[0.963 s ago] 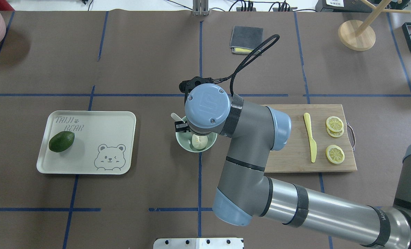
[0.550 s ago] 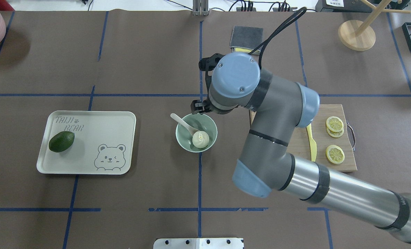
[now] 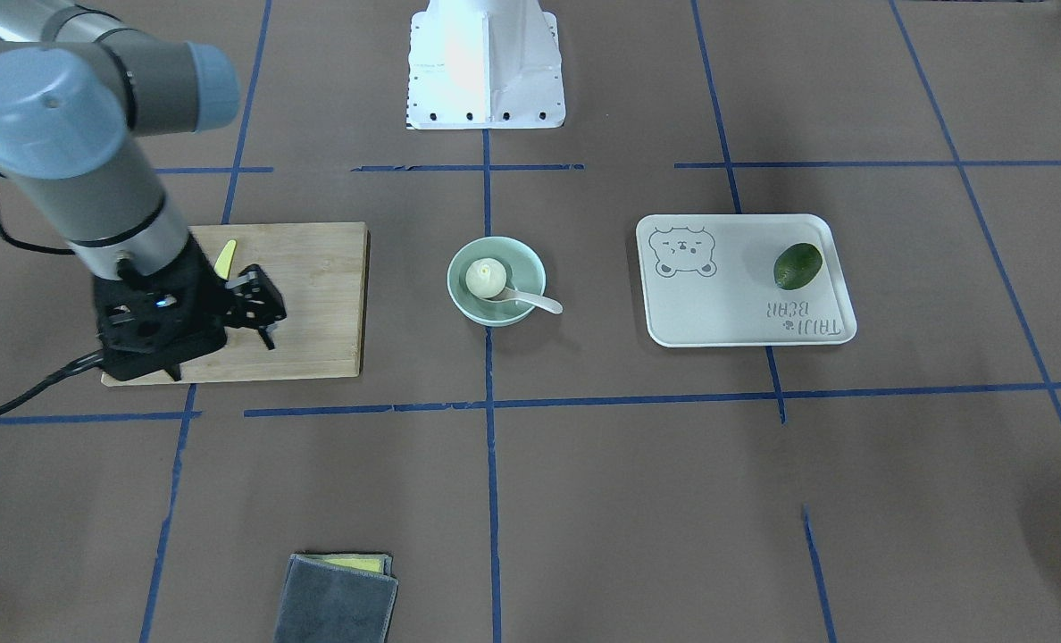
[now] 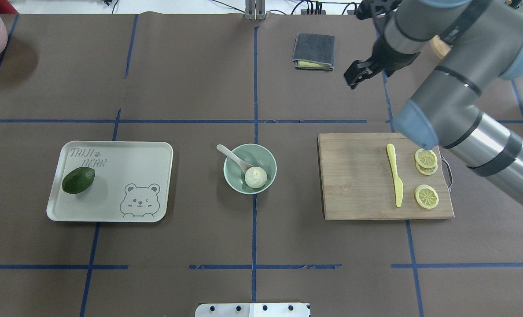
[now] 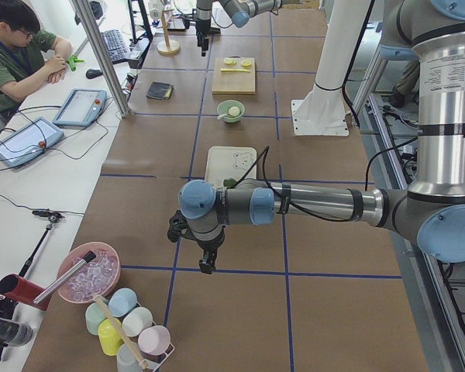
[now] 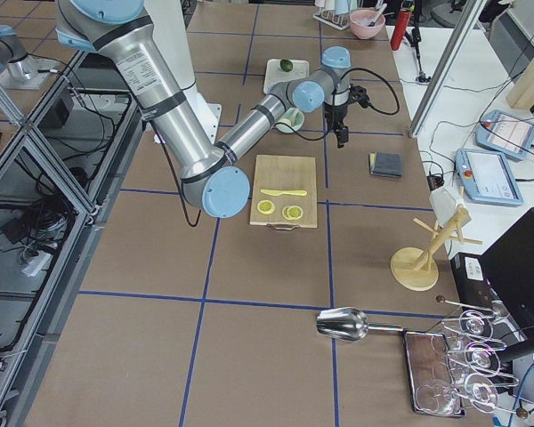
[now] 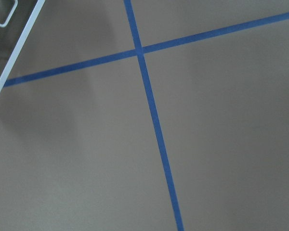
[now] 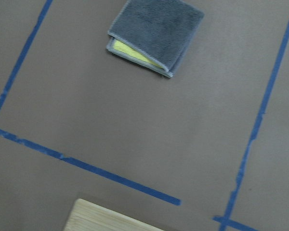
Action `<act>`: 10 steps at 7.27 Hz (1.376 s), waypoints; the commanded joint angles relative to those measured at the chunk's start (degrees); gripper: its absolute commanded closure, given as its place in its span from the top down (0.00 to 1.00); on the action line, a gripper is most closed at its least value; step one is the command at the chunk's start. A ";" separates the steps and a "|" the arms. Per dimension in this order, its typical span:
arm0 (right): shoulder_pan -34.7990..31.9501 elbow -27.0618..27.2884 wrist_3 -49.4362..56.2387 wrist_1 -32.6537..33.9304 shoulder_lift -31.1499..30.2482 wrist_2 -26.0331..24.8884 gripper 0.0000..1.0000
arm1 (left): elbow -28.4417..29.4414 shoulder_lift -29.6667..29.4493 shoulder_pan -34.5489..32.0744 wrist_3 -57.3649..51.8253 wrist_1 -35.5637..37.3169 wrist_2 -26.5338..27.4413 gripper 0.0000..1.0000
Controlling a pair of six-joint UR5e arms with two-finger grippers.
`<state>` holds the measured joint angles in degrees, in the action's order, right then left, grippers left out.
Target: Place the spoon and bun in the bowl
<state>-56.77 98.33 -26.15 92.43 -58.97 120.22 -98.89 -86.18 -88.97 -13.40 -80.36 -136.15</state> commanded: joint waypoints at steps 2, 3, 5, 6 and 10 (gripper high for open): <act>-18.75 -0.16 24.14 -0.06 -15.41 9.12 1.00 | 0.10 -1.26 -0.95 0.13 2.22 0.27 1.00; -23.86 -0.16 26.13 -0.58 -21.22 11.42 1.00 | 0.10 -1.36 -0.95 0.13 2.22 0.27 1.00; -27.93 0.55 26.58 -3.90 -32.91 11.88 1.00 | -0.16 -1.27 -0.95 0.13 2.22 0.27 1.00; -29.43 0.46 26.24 -9.67 -37.58 11.88 1.00 | -0.33 -1.01 -0.95 -0.04 2.22 0.18 1.00; -31.20 -0.42 26.06 -9.48 -38.07 16.45 1.00 | -0.51 -1.18 -1.03 -0.05 2.22 0.27 1.00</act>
<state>-87.87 97.84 -0.01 81.36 -97.26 135.40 -99.33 -87.35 -89.99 -13.44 -78.13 -136.11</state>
